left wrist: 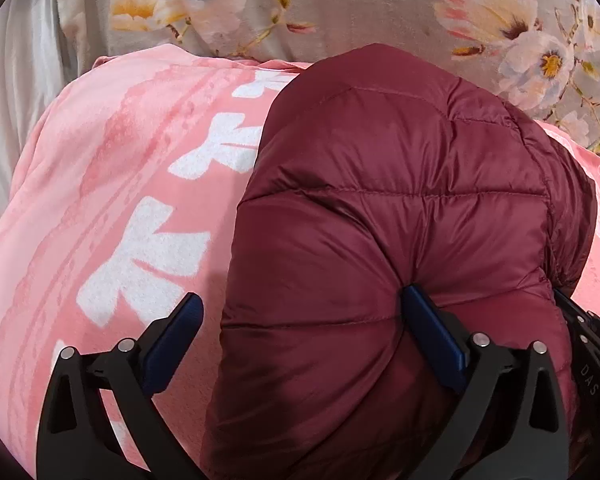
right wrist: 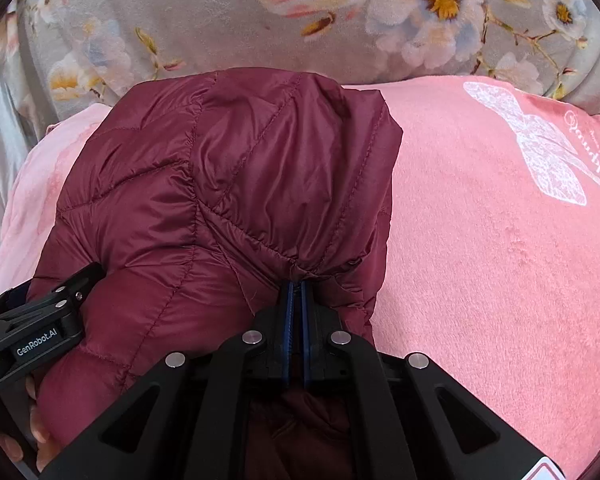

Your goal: Fold large clothes

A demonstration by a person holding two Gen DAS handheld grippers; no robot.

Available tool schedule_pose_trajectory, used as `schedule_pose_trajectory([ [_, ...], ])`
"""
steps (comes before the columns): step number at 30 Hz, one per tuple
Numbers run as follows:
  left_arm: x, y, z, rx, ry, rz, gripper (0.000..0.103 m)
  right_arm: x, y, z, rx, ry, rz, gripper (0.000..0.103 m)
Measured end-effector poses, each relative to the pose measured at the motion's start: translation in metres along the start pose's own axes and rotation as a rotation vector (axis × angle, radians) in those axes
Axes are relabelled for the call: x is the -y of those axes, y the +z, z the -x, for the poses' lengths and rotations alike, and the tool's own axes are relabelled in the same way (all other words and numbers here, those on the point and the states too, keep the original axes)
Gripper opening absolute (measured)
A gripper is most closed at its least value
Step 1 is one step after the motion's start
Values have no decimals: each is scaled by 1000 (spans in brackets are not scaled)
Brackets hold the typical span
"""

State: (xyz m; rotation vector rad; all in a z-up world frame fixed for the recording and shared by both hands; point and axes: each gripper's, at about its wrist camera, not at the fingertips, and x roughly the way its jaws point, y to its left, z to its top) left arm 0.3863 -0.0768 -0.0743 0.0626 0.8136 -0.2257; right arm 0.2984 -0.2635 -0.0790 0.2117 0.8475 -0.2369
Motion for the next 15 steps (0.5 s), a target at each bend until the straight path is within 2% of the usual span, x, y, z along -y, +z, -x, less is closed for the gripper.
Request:
schedule_pose_trajectory([
  [6,7,-5,0,43,37,-23,98,2,0,0,5,5,-4,0],
  [15,9,-6,1,60,53,-30,98,-3,0,1,9,-18,9,0],
])
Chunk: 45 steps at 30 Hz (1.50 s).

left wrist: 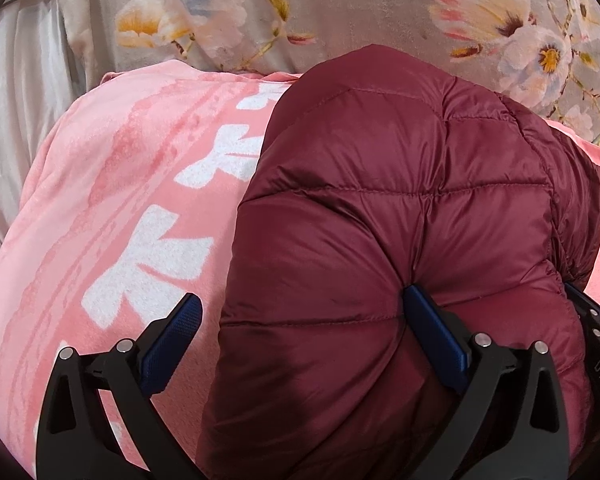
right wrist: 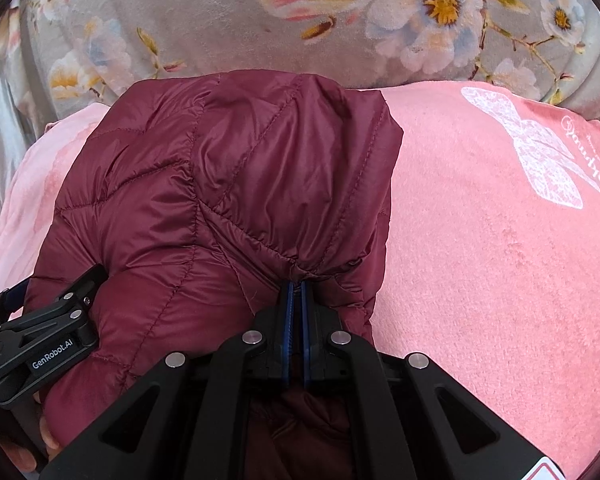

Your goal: Fold large clothes

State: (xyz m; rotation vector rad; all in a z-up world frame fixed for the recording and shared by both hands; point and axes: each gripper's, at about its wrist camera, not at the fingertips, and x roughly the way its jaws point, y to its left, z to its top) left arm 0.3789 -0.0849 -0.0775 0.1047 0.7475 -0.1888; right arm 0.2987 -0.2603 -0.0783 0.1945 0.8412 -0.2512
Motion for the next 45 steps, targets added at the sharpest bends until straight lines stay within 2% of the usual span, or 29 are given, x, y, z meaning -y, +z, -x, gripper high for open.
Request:
schedule_pose_trajectory([
  [6,-2,-6,14,34,12,-4,98,4,-3,13,15,8,-18,5],
  [8,-6,-17,29,55,2,-1,98,6,-12,33,37,1,-17,13],
  [9,-10,-27,41,75,-8,3,98,7,-21,48,57,-3,-15,22],
  [10,-13,-36,52,86,-14,2,98,7,-30,60,74,-17,-7,36],
  [12,-20,-52,72,109,-28,12,98,9,-47,79,84,-42,11,48],
  [14,-25,-71,92,124,-36,23,98,14,-65,95,85,-40,14,51],
  [16,-29,-83,107,137,-28,26,98,18,-86,113,84,-53,18,59],
  [22,-29,-124,140,106,-28,6,98,25,-126,151,101,-74,-1,67],
  [29,-15,-158,170,114,-13,-53,98,12,-157,177,114,-72,16,69],
  [34,-11,-168,180,130,-4,-57,98,6,-165,188,142,-75,42,73],
  [38,-16,-171,185,141,-4,-28,98,10,-168,191,152,-73,17,75],
  [43,-17,-173,187,152,-1,-17,98,9,-170,192,154,-69,4,86],
  [45,-18,-173,187,154,-2,-15,98,7,-170,191,149,-64,11,86],
])
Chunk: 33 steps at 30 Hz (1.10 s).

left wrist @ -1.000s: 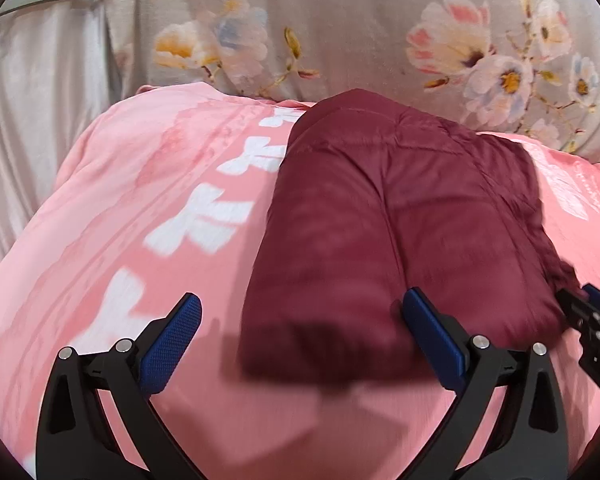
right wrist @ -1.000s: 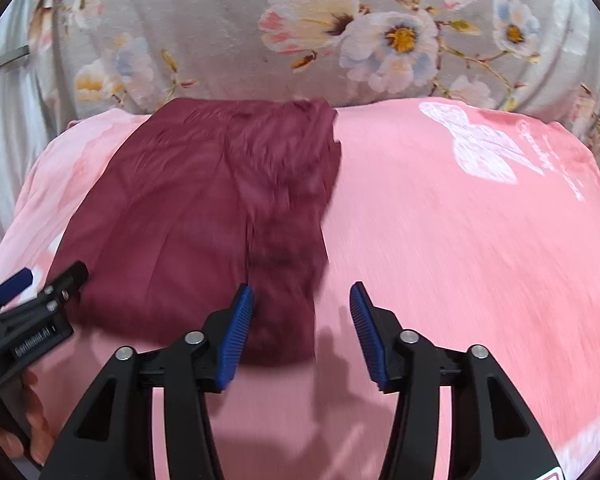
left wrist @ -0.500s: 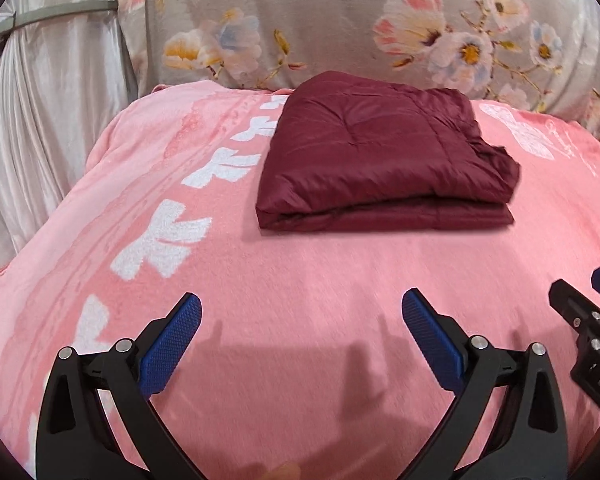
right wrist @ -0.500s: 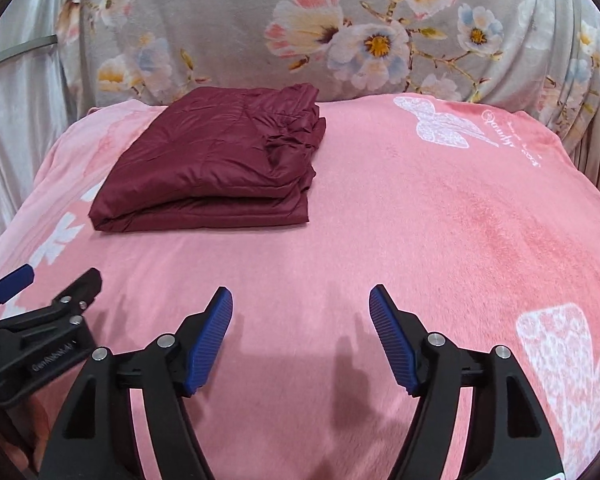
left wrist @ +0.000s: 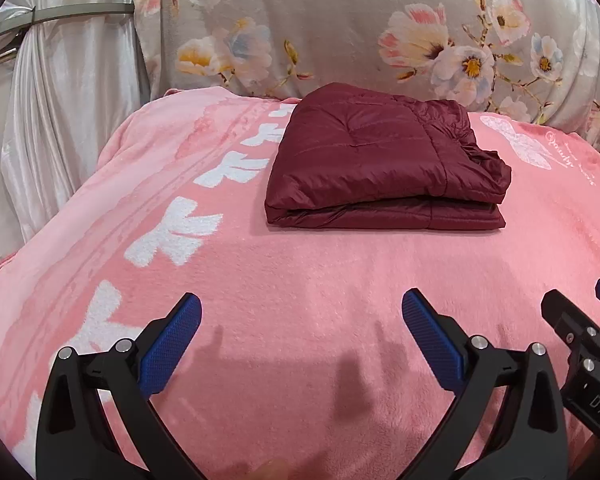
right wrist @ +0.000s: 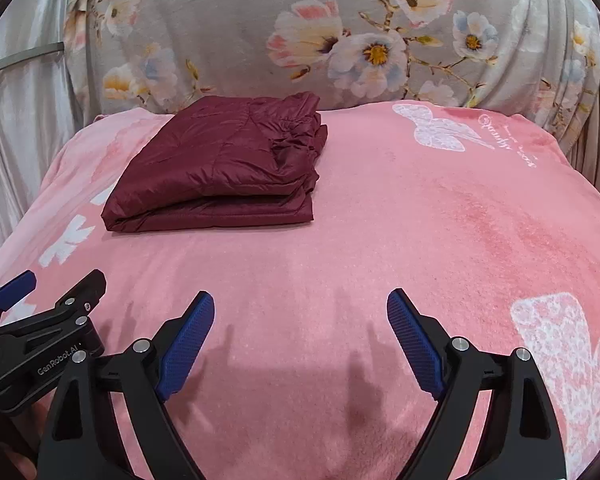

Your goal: Fold large clothes

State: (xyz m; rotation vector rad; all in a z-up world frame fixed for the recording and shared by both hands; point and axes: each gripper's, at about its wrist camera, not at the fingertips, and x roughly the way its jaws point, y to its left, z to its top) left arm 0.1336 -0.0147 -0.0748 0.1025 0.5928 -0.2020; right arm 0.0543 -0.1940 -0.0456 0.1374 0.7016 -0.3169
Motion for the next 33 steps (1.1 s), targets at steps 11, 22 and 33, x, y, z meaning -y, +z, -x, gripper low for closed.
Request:
schedule_pose_trajectory([
  [11,-2,0,-1,-5,-11,7,98,-9,-2,1,1,-30,34,88],
  [22,1,0,-1,-3,-20,8,98,-20,-3,5,22,-35,74,88],
  [33,1,0,0,-1,-18,7,98,-18,-3,3,14,-31,70,88],
])
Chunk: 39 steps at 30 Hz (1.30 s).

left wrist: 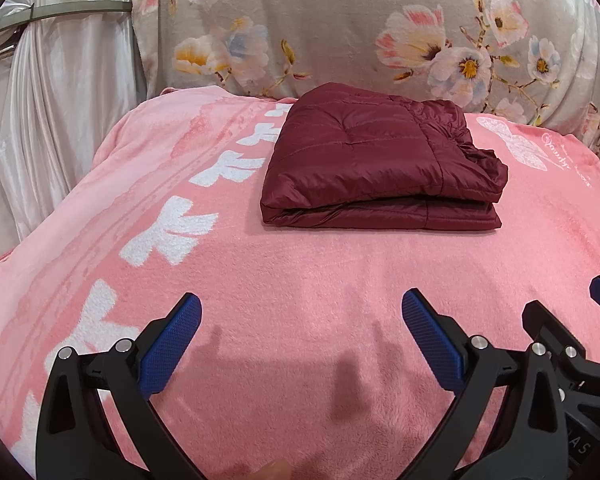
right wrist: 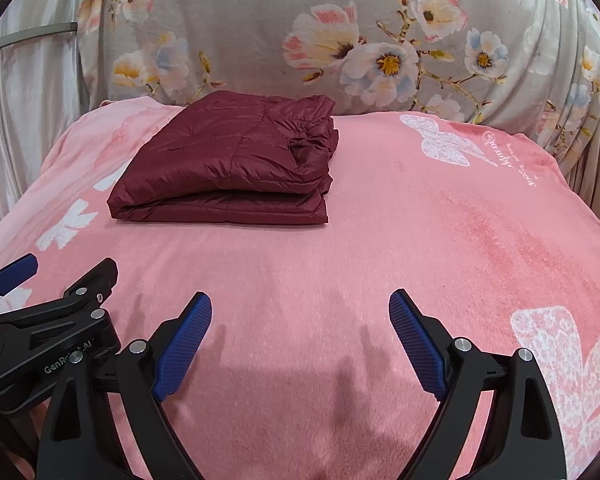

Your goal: Fold large clothes

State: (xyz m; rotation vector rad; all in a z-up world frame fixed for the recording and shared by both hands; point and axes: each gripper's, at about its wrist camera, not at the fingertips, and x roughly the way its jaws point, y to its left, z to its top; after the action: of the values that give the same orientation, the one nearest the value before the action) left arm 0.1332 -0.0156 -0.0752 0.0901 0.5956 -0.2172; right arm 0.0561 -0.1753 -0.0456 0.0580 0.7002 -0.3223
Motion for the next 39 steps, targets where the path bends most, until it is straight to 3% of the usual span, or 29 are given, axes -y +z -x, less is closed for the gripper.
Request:
schedule_pose_trajectory([
  [39,-1,2,1,7,0,-6,98,-1,1,2,4,-8,-11,88],
])
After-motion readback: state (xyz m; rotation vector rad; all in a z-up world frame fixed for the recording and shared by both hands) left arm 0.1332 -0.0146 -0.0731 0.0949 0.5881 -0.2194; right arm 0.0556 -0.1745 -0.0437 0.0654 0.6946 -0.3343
